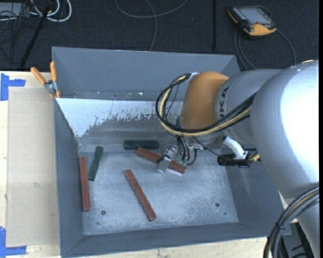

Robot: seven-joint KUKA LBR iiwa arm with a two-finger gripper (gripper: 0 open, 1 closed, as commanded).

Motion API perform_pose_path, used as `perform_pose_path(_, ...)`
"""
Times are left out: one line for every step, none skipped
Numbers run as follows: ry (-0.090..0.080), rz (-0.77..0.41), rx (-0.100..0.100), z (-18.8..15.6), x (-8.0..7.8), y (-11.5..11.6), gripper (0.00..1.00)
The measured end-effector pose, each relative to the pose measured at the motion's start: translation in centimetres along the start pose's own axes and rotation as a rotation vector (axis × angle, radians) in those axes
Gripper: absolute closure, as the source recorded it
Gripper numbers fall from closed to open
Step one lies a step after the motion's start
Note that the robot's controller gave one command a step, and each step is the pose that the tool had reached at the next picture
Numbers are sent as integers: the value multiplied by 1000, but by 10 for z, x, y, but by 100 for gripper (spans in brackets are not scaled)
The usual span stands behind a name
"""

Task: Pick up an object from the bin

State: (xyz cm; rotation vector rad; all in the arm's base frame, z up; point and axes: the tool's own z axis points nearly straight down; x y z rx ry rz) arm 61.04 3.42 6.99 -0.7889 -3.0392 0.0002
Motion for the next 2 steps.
perform_pose_path(6, 23, 4, -33, 6, -17, 100)
perform_pose_path(-2, 0, 0, -166, -7, 10, 100)
